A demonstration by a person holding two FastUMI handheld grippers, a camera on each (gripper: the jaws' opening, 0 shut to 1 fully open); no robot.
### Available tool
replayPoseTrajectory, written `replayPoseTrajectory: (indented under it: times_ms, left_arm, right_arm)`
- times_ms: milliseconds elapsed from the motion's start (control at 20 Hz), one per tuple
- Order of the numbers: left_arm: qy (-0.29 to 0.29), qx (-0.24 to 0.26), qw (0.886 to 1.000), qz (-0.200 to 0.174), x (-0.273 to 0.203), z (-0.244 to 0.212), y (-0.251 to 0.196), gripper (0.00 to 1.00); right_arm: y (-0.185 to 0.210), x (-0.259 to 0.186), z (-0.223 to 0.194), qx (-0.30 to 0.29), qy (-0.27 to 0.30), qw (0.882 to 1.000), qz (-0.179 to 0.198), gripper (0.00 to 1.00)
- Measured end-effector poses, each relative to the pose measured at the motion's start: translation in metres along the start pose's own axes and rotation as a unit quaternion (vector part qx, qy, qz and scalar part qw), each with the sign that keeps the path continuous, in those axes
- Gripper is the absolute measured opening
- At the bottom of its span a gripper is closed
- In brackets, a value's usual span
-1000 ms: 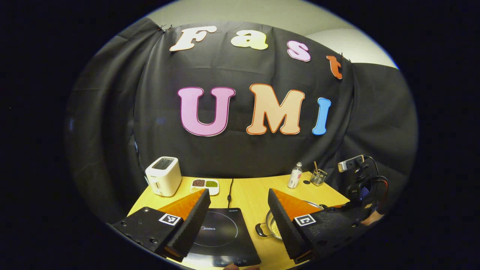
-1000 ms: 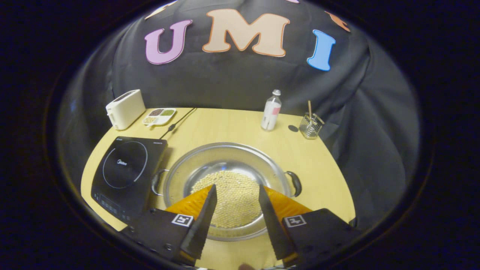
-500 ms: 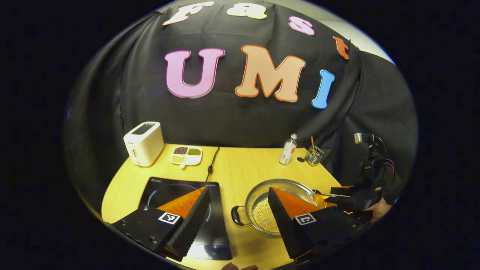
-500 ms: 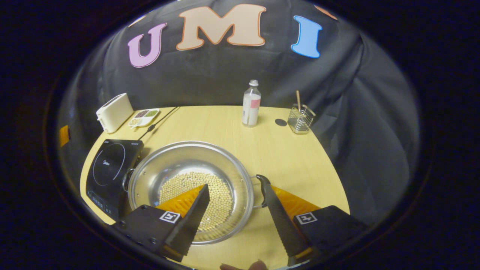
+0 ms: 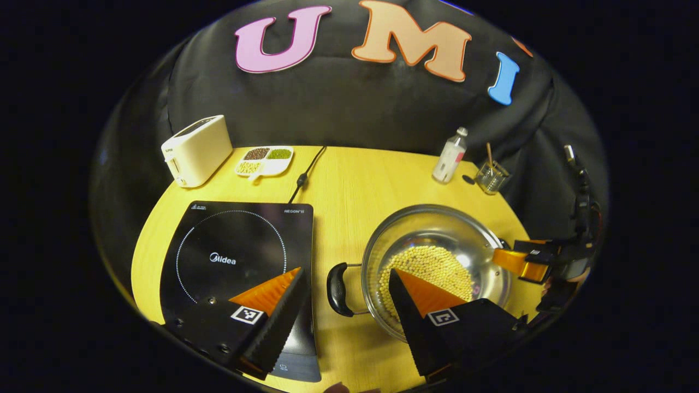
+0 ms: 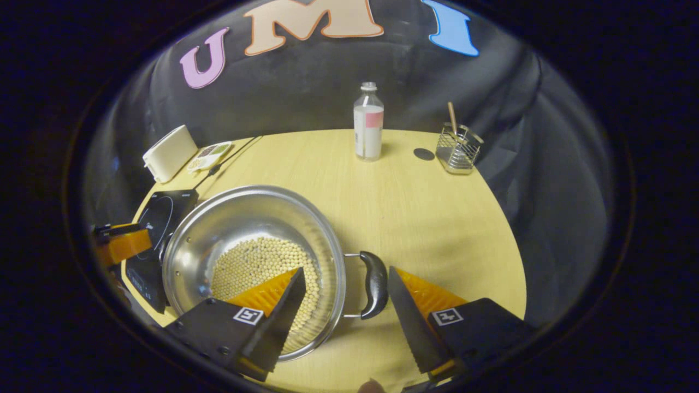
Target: First push the handle of the pot to place it horizontally, then grasp the pot with both hands and set it on the induction cooktop.
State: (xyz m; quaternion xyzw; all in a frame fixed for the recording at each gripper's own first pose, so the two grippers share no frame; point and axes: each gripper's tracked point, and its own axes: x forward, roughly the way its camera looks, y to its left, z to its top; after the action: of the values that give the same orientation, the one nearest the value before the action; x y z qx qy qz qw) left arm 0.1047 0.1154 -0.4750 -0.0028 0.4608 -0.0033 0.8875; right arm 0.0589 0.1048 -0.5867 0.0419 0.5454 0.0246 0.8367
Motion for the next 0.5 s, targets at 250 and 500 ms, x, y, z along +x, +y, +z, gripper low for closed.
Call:
replayPoseTrajectory:
  times_ms: [250, 500]
  left_arm:
    - [0.033, -0.004, 0.999, 0.017, 0.027, -0.018, 0.000, 0.93]
    - [0.069, -0.013, 0.997, 0.034, 0.046, -0.040, 0.004, 0.89]
  right_arm:
    - [0.000, 0.022, -0.009, 0.013, 0.030, 0.999, 0.018, 0.86]
    - [-0.007, 0.036, -0.023, 0.022, 0.058, 0.998, 0.021, 0.64]
